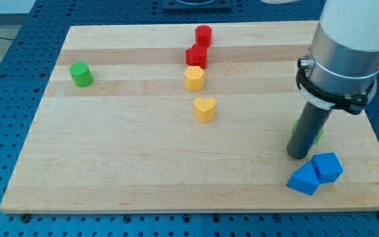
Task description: Touch the top of yellow heart
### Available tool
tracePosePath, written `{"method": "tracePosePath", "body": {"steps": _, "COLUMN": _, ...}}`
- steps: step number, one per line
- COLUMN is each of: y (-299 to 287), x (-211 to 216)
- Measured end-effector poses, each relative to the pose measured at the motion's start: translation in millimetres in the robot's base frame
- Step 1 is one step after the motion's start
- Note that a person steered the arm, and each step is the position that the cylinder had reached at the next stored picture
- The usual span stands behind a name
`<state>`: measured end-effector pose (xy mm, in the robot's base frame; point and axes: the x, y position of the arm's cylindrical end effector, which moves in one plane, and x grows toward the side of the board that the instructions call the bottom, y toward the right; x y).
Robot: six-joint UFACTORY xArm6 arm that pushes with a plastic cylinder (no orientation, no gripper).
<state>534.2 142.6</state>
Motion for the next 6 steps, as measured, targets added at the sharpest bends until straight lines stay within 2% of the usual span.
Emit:
{"method": "tracePosePath", "body": {"steps": 1, "y": -44.9, "x": -18.9}}
{"method": "tracePosePath", "body": {"steps": 2, "y": -5.3, "x": -53.2}}
{"method": "tracePosePath", "body": {"steps": 3, "y": 51.6, "x": -57.8}}
{"method": "tracePosePath", "body": {"steps": 4, "y": 81.2, "x": -42.2}}
{"method": "tracePosePath", "body": {"steps": 5, "y": 79.3, "x": -45.8}}
{"method": "tracePosePath", "body": {"steps": 6, "y": 6.1, "x": -77.7}}
